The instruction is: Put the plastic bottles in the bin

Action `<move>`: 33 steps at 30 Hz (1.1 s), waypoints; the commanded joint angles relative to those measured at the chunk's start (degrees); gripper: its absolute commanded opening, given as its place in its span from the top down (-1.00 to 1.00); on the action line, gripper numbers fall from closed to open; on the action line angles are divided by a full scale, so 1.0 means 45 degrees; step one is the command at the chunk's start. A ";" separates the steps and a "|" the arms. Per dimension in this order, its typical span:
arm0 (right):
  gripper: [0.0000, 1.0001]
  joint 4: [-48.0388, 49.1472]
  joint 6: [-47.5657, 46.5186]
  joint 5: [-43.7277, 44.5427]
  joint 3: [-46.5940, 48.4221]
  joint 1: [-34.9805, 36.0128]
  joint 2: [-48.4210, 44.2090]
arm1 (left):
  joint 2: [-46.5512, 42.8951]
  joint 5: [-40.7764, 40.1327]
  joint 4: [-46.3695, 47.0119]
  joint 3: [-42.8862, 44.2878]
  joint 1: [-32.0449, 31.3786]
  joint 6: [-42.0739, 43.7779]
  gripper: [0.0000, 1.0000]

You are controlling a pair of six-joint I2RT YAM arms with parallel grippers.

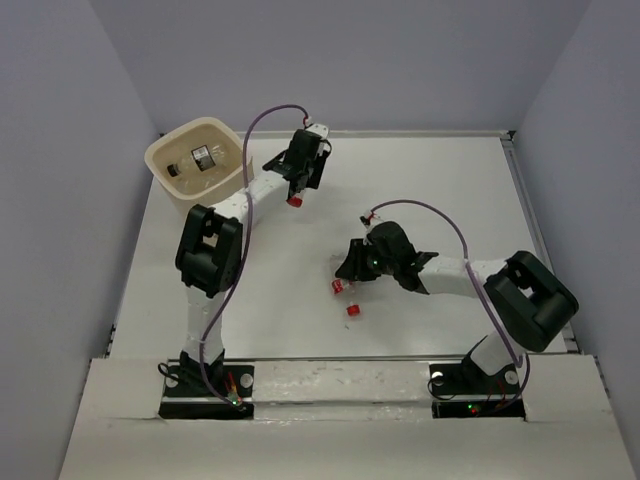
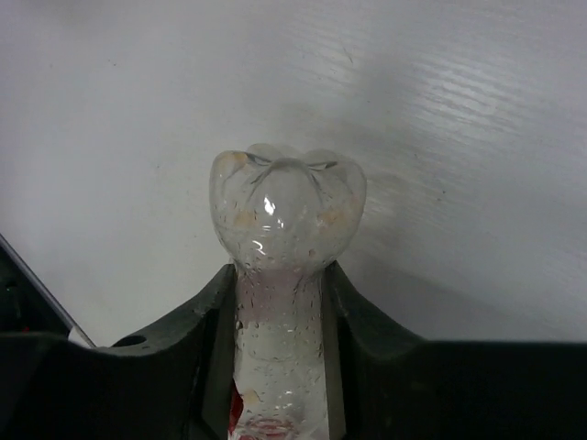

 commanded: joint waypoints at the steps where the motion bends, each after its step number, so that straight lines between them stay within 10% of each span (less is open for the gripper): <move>1: 0.46 0.0769 0.0042 0.0783 -0.0364 0.0098 -0.0904 | -0.3817 0.1337 0.1055 0.0013 -0.0123 -0.1204 0.78; 12: 0.52 0.0008 -0.0191 0.1214 -0.1226 0.0098 -0.5358 | -0.9286 0.0522 0.2052 -0.1625 0.1729 -0.3099 0.77; 21: 0.51 -0.1086 -0.1245 0.1488 0.0978 0.0098 -0.6396 | -0.9622 -0.1920 0.2695 -0.3127 0.4799 -0.4037 0.71; 24: 0.52 -0.1516 -0.1987 0.1820 0.2480 0.0098 -0.5753 | -0.9933 -0.2759 0.3398 -0.4259 0.4799 -0.3979 0.41; 28: 0.51 -0.1556 -0.2379 0.1235 0.5645 0.0098 -0.4581 | -1.0812 -0.2823 0.3673 -0.4967 0.4799 -0.3920 -0.69; 33: 0.53 -0.1224 -0.2379 0.0669 0.7854 0.0216 -0.2863 | -1.2119 -0.1400 0.2990 -0.5416 0.4799 -0.4387 -0.98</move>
